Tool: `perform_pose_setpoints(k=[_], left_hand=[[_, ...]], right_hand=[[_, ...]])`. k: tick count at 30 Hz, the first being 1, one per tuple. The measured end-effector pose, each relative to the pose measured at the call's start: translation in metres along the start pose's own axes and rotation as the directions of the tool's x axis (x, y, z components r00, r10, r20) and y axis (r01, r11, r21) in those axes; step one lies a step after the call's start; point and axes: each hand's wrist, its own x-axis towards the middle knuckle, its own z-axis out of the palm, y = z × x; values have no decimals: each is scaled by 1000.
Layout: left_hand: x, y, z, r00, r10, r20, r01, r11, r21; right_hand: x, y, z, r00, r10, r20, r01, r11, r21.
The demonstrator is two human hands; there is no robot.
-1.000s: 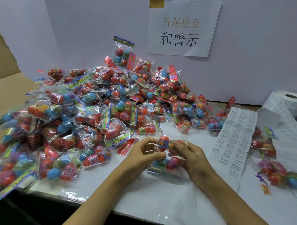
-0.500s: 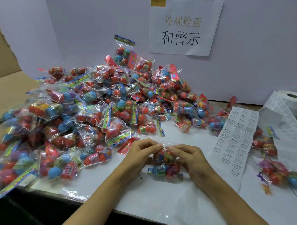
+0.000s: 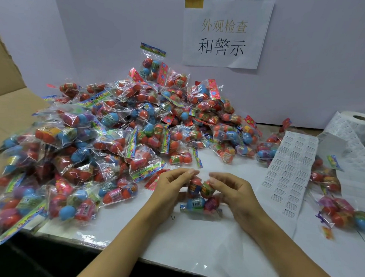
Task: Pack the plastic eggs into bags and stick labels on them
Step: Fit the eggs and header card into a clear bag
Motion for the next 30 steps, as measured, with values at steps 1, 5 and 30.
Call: perform_pose_setpoints(k=[1, 5, 30], left_hand=[[0, 1, 0, 998, 15, -53, -16, 1000, -23], [2, 4, -5, 978, 59, -198, -71, 996, -53], [3, 3, -3, 999, -36, 4, 36, 998, -54]], right_hand=[[0, 1, -1, 997, -40, -66, 36, 997, -66], [-1, 1, -5, 943, -245, -227, 187, 950, -249], [-2, -1, 0, 981, 59, 185, -90, 982, 167]])
